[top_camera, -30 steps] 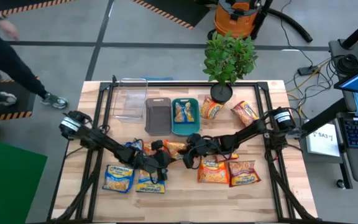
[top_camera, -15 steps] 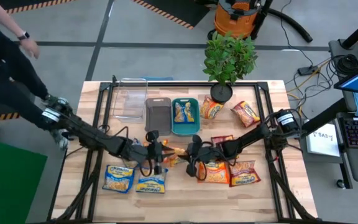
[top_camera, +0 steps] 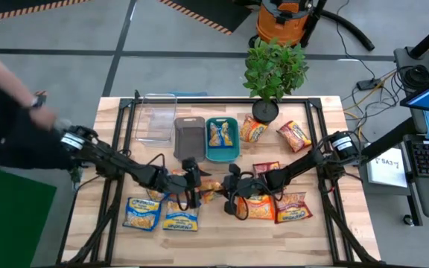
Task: Sort Maruchan noodles
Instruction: Put the orange noodle pack into the black bin
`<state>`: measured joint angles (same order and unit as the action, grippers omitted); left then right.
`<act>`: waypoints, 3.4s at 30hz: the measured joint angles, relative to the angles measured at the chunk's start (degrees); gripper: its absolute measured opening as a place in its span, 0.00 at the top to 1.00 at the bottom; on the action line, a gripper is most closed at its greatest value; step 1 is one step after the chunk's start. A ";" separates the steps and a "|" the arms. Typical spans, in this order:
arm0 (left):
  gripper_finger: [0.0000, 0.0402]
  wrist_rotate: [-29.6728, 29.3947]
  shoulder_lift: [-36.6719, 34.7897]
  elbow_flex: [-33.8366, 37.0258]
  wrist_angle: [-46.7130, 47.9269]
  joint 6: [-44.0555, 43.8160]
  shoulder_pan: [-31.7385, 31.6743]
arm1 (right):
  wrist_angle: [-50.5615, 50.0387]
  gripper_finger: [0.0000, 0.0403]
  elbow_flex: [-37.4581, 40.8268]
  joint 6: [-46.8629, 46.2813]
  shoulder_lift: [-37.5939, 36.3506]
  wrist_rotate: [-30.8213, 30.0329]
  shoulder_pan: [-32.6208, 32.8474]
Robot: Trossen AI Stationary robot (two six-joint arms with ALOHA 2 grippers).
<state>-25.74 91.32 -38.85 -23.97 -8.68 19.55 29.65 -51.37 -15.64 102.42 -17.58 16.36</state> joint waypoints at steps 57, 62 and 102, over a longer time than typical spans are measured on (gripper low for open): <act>1.00 -21.16 -22.83 -10.17 44.69 6.55 -5.26 | -19.30 0.49 0.02 2.69 -28.82 -8.46 0.22; 1.00 -22.41 -26.47 -11.44 49.96 4.96 -12.01 | -21.70 0.49 0.00 2.04 -30.91 -8.55 0.26; 0.57 5.82 -5.85 -6.71 36.39 6.27 -13.94 | -27.32 0.49 0.50 -6.91 -15.24 -6.43 0.26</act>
<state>-19.92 85.47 -45.56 12.42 -2.42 5.61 2.33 -50.87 -22.55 87.18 -24.01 16.62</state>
